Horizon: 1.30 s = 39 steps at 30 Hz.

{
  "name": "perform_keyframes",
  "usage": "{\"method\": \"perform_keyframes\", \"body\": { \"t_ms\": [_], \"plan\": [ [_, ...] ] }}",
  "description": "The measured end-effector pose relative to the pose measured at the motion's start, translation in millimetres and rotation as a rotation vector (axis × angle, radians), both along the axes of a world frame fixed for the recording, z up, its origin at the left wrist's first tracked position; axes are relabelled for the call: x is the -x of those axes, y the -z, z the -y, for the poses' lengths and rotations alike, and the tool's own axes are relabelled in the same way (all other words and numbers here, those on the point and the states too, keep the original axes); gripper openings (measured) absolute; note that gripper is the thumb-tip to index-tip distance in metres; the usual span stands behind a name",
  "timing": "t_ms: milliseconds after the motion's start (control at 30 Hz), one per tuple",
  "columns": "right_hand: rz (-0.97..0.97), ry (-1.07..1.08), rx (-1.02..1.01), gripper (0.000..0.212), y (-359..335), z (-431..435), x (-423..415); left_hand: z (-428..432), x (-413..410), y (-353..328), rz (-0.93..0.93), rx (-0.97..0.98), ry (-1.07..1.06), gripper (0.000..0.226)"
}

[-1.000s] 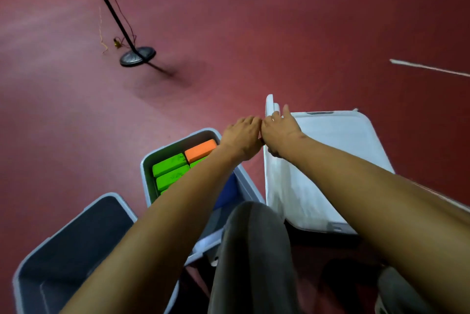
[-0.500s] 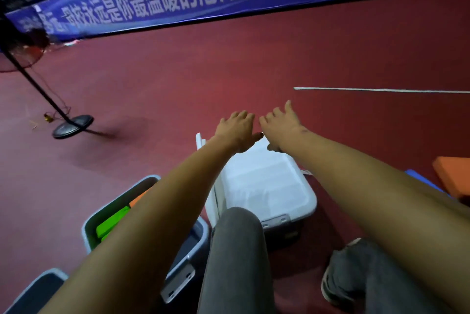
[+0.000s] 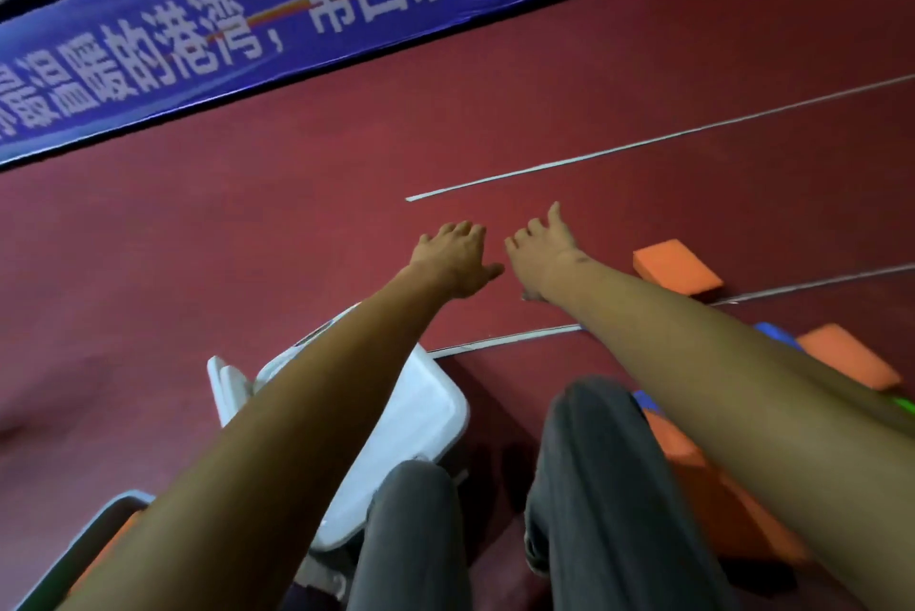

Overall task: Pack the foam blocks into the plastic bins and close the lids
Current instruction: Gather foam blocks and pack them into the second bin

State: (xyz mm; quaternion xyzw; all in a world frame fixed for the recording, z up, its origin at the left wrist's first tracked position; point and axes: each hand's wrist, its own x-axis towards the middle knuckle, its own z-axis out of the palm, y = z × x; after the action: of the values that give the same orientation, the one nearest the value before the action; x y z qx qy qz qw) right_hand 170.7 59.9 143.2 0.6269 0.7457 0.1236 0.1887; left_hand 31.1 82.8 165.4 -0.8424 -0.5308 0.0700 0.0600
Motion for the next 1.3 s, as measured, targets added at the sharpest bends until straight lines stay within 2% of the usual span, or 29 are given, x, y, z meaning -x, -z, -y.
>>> {"method": "perform_keyframes", "body": {
  "t_ms": [167, 333, 567, 667, 833, 967, 1133, 1233, 1300],
  "plan": [
    [-0.030, 0.108, 0.068, 0.085, 30, -4, -59, -15, -71, 32, -0.040, 0.061, 0.112, 0.075],
    [-0.093, 0.217, 0.138, 0.060, 80, -18, -106, -37, -125, 84, -0.072, 0.154, 0.175, 0.075],
    [-0.232, 0.407, 0.184, 0.073, 162, -62, -183, -91, -197, 171, -0.019, 0.340, 0.151, 0.078],
    [-0.391, 0.577, 0.188, 0.079, 205, -92, -218, -122, -227, 217, 0.065, 0.440, 0.091, 0.085],
    [-0.810, 0.937, 0.105, 0.078, 282, -145, -268, -182, -275, 302, 0.157, 0.580, -0.031, 0.095],
    [-1.116, 1.165, 0.042, 0.075, 343, -189, -295, -221, -309, 355, 0.179, 0.614, -0.035, 0.091],
    [-1.369, 1.342, -0.064, 0.071, 421, -237, -334, -278, -340, 425, 0.158, 0.607, -0.007, 0.088],
    [-1.505, 1.413, -0.116, 0.059, 466, -254, -362, -315, -355, 468, 0.161, 0.620, -0.083, 0.098],
    [-1.564, 1.481, -0.198, 0.058, 496, -267, -379, -340, -360, 500, 0.167, 0.637, -0.204, 0.119]
  ]
}}
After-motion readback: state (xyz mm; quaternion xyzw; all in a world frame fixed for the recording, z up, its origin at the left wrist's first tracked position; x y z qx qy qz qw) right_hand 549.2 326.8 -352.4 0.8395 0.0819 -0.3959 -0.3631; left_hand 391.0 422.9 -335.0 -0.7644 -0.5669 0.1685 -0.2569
